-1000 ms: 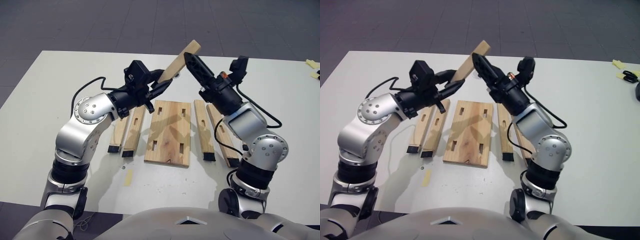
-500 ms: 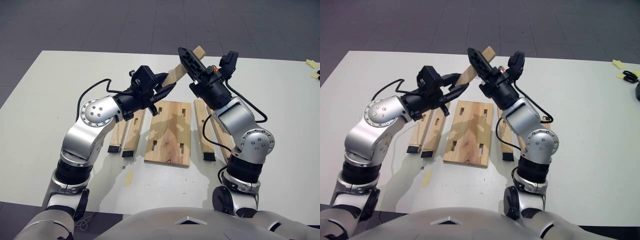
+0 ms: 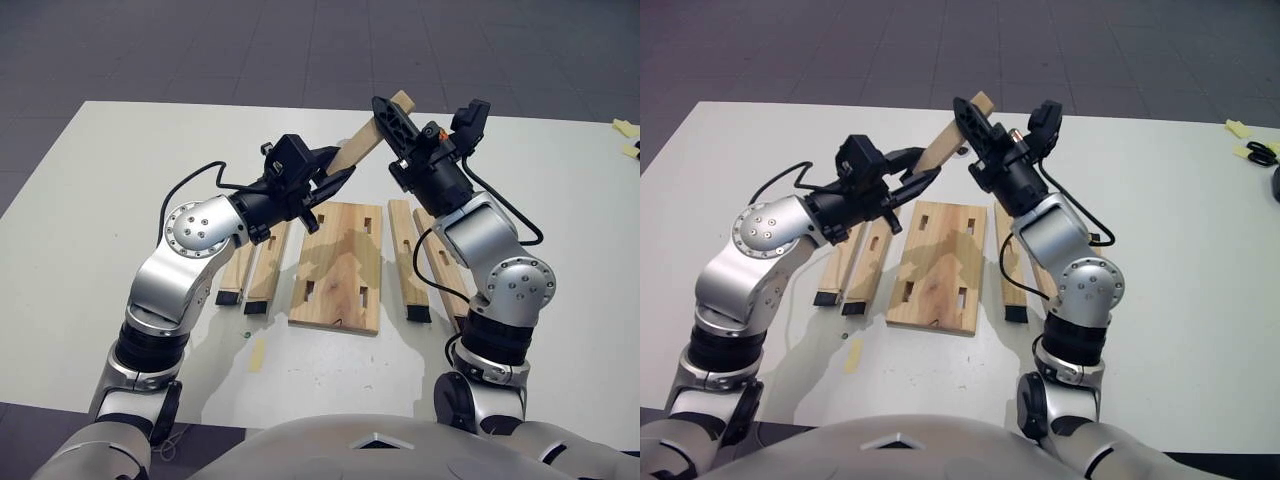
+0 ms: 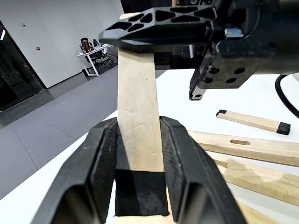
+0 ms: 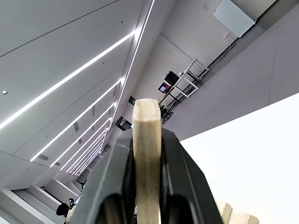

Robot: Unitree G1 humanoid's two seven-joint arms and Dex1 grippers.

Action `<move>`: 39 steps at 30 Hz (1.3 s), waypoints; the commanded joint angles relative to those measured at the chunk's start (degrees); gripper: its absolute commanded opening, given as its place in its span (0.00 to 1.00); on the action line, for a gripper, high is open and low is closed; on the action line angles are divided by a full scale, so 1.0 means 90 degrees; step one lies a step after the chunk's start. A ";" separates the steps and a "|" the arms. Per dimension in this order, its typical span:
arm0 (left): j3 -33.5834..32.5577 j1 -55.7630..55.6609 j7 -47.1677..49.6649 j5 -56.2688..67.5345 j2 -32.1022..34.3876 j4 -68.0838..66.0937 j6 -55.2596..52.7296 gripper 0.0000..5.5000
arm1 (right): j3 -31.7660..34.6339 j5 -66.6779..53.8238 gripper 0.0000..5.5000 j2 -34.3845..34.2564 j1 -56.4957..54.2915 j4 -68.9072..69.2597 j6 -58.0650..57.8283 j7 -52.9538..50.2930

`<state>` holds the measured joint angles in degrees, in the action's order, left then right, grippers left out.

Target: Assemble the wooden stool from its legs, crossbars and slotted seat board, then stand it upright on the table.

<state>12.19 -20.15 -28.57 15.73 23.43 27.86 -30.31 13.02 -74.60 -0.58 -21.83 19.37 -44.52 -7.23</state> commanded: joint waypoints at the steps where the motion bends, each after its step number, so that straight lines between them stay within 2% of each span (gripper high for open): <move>1: -0.0018 0.0180 0.0324 -0.0186 -0.0185 -0.0037 -0.0095 0.37 | 0.0239 0.0066 0.08 0.0374 -0.0045 -0.0077 0.0162 -0.0050; 4: -0.0742 0.0312 0.0514 0.0596 -0.0486 0.0302 -0.0576 0.45 | 0.0394 0.0404 0.08 0.0763 0.0017 -0.0109 0.0313 0.0054; 9: -0.2949 0.0087 0.1235 0.2688 -0.0805 0.0628 -0.1206 0.62 | 0.0845 0.0307 0.08 0.1714 0.0664 0.0002 -0.0059 0.0288; 11: -0.3695 -0.0052 0.1866 0.2781 -0.0810 0.0385 -0.1115 0.68 | 0.0998 0.0247 0.08 0.2048 0.1017 -0.0041 -0.0280 0.0323; 13: -0.4029 -0.0071 0.2465 0.2432 -0.0805 0.0108 -0.0944 0.75 | 0.0961 0.0323 0.08 0.2233 0.1365 0.0038 -0.0440 0.0381; 16: -0.3938 0.0043 0.2958 0.2076 -0.1012 0.0009 -0.0719 0.85 | 0.0687 0.0565 0.08 0.2212 0.1757 0.0121 -0.0505 0.0398; 21: -0.3221 0.0415 0.3096 0.1689 -0.1313 0.0090 -0.0564 0.97 | 0.0197 0.1729 0.08 0.1787 0.1831 -0.0019 0.0189 0.0311; 25: -0.3051 0.0496 0.3216 0.1590 -0.1456 0.0117 -0.0535 0.98 | 0.0154 0.2520 0.08 0.1720 0.1929 -0.0210 0.0644 0.0374; 32: -0.2965 0.0481 0.3189 0.1509 -0.1423 0.0033 -0.0506 0.98 | 0.0091 0.3042 0.08 0.1732 0.2101 -0.0285 0.0719 0.0614; 39: -0.2782 0.0584 0.3163 0.1311 -0.1491 -0.0008 -0.0363 0.98 | -0.0607 0.4483 0.08 0.2163 0.2162 -0.0261 0.1336 0.1133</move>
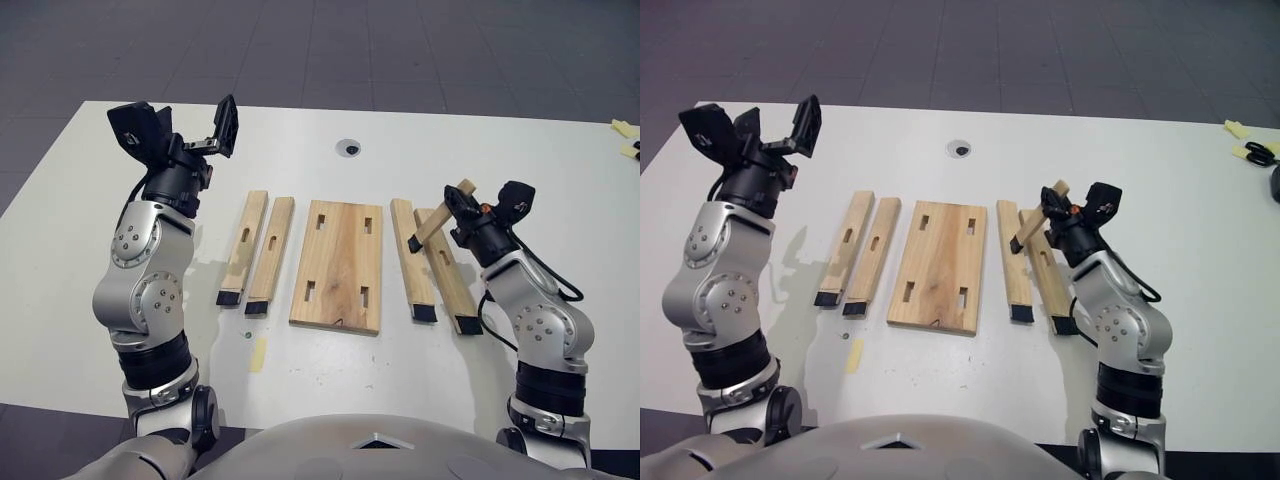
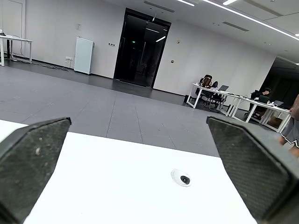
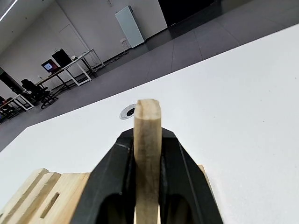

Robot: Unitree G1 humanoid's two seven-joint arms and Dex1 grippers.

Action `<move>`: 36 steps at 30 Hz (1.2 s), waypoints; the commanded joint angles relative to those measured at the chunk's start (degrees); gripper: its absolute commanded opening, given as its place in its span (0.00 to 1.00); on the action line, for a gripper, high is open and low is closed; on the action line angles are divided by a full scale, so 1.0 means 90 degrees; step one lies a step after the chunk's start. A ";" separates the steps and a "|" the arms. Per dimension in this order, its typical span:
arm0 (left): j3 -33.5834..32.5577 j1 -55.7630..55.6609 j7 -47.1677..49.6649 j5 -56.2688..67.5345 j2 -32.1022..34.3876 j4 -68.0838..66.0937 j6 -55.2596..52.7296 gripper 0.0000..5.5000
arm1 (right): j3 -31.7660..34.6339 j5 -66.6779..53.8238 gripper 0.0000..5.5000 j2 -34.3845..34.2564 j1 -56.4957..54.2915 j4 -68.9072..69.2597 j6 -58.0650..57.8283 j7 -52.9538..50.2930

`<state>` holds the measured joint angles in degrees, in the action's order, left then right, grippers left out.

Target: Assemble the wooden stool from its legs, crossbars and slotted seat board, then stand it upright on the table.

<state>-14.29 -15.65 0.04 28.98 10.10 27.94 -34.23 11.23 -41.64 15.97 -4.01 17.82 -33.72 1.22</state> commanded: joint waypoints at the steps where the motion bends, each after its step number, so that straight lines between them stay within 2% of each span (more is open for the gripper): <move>1: 0.0226 0.0112 -0.0022 -0.0225 -0.0008 -0.0014 0.0094 0.98 | -0.0585 0.1084 0.08 0.0431 0.0252 -0.0094 0.0206 0.0295; 4: 0.0369 0.0172 -0.0050 -0.0336 -0.0027 0.0017 0.0126 0.98 | -0.1072 0.2015 0.08 0.0807 0.0587 -0.0178 0.0677 0.0627; 6: 0.0406 0.0203 -0.0061 -0.0376 -0.0031 0.0026 0.0141 0.98 | -0.1144 0.2360 0.08 0.0855 0.0717 -0.0281 0.0952 0.0739; 15: 0.0465 0.0233 -0.0132 -0.0407 -0.0036 -0.0025 0.0214 0.98 | -0.0429 0.2825 0.08 0.0326 0.1696 -0.1806 0.3304 0.1057; 25: 0.0490 0.0253 -0.0174 -0.0453 0.0006 -0.0070 0.0200 0.98 | -0.0193 0.2577 0.08 0.0006 0.1130 -0.2081 0.3392 0.1165; 26: 0.0484 0.0254 -0.0185 -0.0459 0.0004 -0.0076 0.0195 0.98 | -0.0189 0.2560 0.14 0.0015 0.1006 -0.2005 0.3391 0.1176; 36: 0.0562 0.0412 -0.0286 -0.0490 -0.0083 -0.0173 0.0221 0.98 | -0.0105 0.2398 0.44 -0.0045 -0.0966 -0.1102 0.2653 0.0884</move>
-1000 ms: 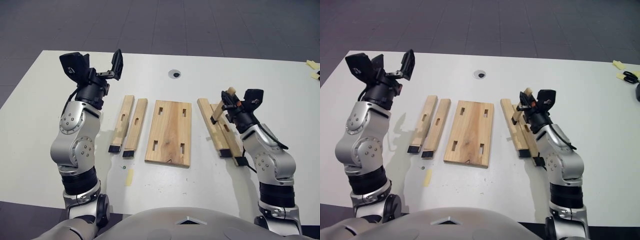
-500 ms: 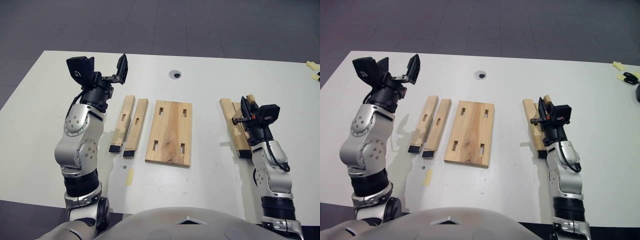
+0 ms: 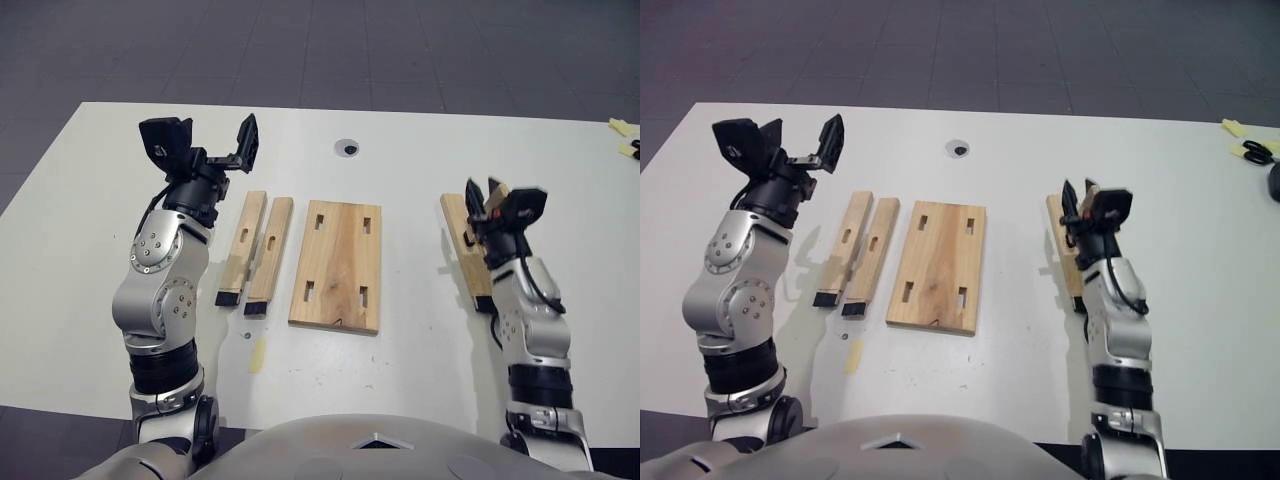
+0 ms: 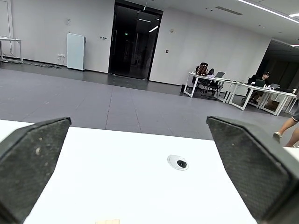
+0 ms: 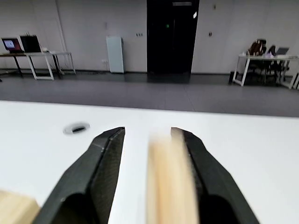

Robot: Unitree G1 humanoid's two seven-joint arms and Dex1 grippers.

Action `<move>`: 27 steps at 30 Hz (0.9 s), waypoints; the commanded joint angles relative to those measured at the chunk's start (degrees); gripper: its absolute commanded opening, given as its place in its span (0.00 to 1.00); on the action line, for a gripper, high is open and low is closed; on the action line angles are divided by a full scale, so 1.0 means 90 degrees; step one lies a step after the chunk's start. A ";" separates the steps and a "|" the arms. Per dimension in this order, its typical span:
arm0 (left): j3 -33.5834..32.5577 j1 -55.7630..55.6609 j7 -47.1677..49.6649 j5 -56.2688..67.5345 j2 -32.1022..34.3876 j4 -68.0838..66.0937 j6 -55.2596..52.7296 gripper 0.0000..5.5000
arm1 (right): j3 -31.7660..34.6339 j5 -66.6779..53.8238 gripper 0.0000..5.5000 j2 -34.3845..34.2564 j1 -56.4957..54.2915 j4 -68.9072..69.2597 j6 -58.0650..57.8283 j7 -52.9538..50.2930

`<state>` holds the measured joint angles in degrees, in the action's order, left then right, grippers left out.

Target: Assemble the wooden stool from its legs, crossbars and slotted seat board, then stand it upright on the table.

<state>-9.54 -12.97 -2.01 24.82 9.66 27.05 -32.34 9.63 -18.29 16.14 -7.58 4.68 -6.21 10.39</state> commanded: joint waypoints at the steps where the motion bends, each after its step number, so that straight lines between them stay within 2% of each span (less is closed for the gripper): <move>1: 0.0041 0.0115 -0.0065 -0.0035 -0.0035 -0.0096 0.0025 0.98 | 0.0074 -0.0260 0.47 -0.0085 -0.0719 0.0472 -0.0577 -0.0182; 6: 0.0054 0.0111 -0.0049 -0.0089 -0.0054 -0.0170 0.0095 0.98 | 0.0025 -0.0357 0.61 -0.0104 -0.1463 0.0722 -0.1307 -0.0387; 14: 0.0068 0.0149 -0.0021 -0.0149 -0.0140 -0.0248 0.0211 0.98 | 0.0280 -0.0392 0.83 0.0098 -0.2523 0.0221 -0.1685 -0.0398; 19: 0.0104 0.0176 -0.0021 -0.0215 -0.0208 -0.0268 0.0256 0.98 | 0.0451 -0.0395 0.98 0.0218 -0.2648 -0.0093 -0.1878 -0.0342; 27: 0.0108 0.0226 -0.0023 -0.0285 -0.0254 -0.0271 0.0291 0.98 | 0.0535 -0.0366 0.98 0.0165 -0.1970 -0.0467 -0.2206 -0.0286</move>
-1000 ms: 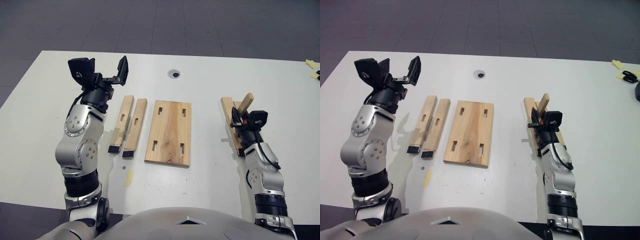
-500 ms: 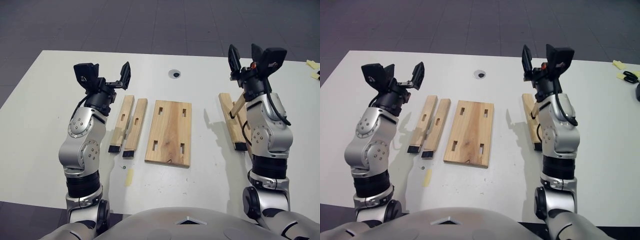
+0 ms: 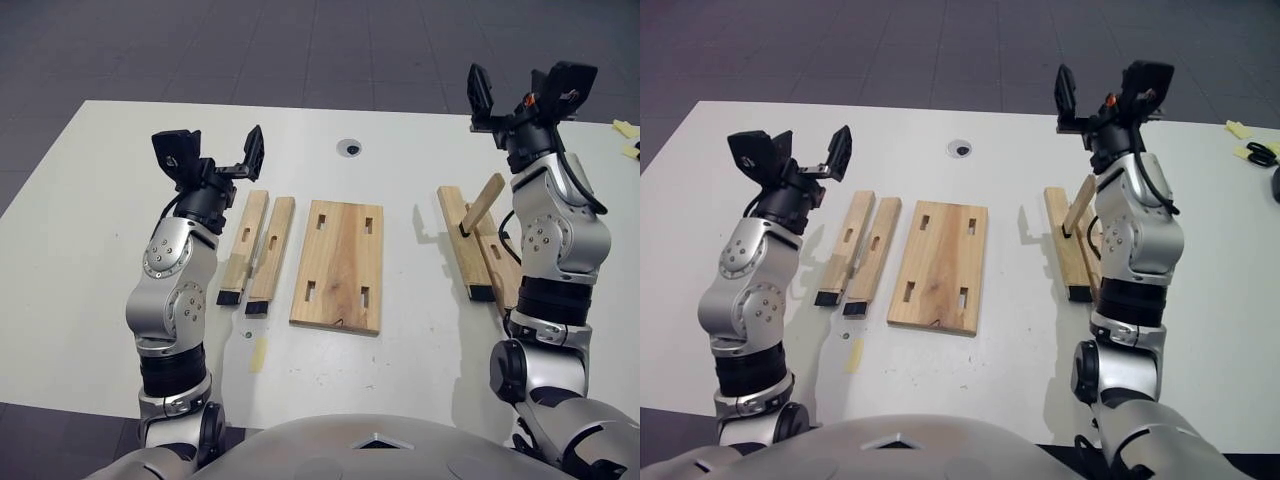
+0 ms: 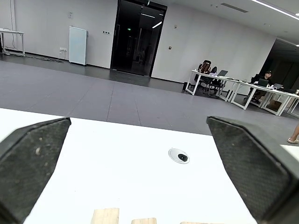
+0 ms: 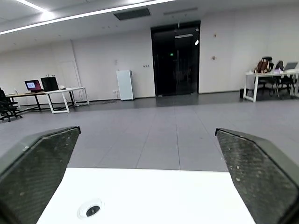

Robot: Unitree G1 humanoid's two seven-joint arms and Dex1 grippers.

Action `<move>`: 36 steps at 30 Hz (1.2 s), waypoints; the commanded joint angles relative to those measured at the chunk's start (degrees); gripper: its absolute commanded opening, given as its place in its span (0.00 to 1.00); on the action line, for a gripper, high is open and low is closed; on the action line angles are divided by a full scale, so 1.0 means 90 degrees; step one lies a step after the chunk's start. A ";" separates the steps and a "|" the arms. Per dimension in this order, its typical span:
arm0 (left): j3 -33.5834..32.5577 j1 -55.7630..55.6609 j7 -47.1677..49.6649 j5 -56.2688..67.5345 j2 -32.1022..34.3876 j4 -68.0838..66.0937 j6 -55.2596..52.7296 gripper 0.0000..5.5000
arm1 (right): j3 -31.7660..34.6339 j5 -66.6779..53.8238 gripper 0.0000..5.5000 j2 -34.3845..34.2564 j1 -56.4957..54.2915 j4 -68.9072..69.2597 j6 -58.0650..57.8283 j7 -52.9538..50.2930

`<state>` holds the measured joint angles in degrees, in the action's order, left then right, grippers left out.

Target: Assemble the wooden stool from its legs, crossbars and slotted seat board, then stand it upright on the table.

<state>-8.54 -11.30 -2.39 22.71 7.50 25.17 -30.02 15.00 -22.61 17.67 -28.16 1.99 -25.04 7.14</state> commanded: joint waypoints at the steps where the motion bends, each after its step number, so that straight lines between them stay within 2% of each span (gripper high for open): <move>1: -0.0003 0.0038 0.0019 -0.0064 -0.0020 -0.0065 0.0040 0.98 | -0.0125 0.0193 0.98 0.0022 0.0444 -0.0219 -0.0111 0.0107; 10: 0.0047 0.0057 0.0033 -0.0141 -0.0074 -0.0092 0.0077 0.98 | -0.0240 0.0252 0.98 -0.0196 0.0864 -0.0111 -0.0044 0.0234; 26: 0.0064 0.0034 -0.0011 -0.0158 -0.0058 -0.0224 0.0184 0.98 | 0.0212 -0.0163 0.98 -0.0053 -0.0736 0.0185 -0.0082 -0.0018; 36: 0.0083 0.0052 -0.0018 -0.0169 -0.0046 -0.0245 0.0204 0.98 | 0.0123 0.0187 0.98 -0.0065 0.0187 -0.0369 0.0097 0.0185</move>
<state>-7.91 -11.16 -2.50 21.96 6.98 23.27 -28.23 16.67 -21.90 16.83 -29.07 0.08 -24.28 8.33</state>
